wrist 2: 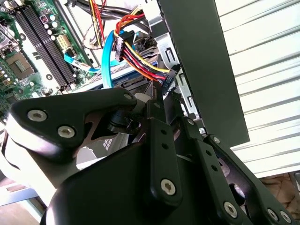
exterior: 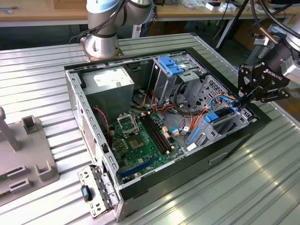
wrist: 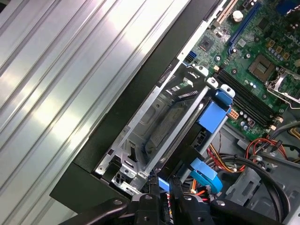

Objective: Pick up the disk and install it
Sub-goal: 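Insert the first disk wire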

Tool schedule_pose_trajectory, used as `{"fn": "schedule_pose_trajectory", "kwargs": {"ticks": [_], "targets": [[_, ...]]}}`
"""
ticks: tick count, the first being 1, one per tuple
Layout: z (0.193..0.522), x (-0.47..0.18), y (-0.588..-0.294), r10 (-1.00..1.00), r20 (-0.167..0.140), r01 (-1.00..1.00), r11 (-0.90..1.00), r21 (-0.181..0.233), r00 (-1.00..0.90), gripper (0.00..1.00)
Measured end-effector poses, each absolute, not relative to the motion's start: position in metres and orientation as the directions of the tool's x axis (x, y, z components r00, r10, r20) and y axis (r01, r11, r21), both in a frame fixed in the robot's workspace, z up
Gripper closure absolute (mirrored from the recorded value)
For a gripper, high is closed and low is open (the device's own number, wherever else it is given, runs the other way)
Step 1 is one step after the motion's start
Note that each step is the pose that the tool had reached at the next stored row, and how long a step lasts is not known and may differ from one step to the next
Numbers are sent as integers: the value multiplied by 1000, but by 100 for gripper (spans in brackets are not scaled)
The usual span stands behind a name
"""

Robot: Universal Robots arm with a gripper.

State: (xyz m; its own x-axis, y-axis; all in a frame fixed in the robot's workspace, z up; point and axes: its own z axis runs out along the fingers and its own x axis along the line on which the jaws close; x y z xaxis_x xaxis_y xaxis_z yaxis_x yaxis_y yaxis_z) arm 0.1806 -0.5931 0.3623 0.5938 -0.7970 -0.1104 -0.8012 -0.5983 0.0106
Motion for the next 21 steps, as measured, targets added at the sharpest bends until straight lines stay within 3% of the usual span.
{"fn": "schedule_pose_trajectory", "kwargs": {"ticks": [17, 19, 21], "targets": [[359, 181, -593, -797, -111, -801, -598, 10, 594, 76], [359, 181, -593, -797, -111, -801, -598, 10, 594, 84], [359, 181, -593, -797, -111, -801, -598, 10, 594, 84]]}}
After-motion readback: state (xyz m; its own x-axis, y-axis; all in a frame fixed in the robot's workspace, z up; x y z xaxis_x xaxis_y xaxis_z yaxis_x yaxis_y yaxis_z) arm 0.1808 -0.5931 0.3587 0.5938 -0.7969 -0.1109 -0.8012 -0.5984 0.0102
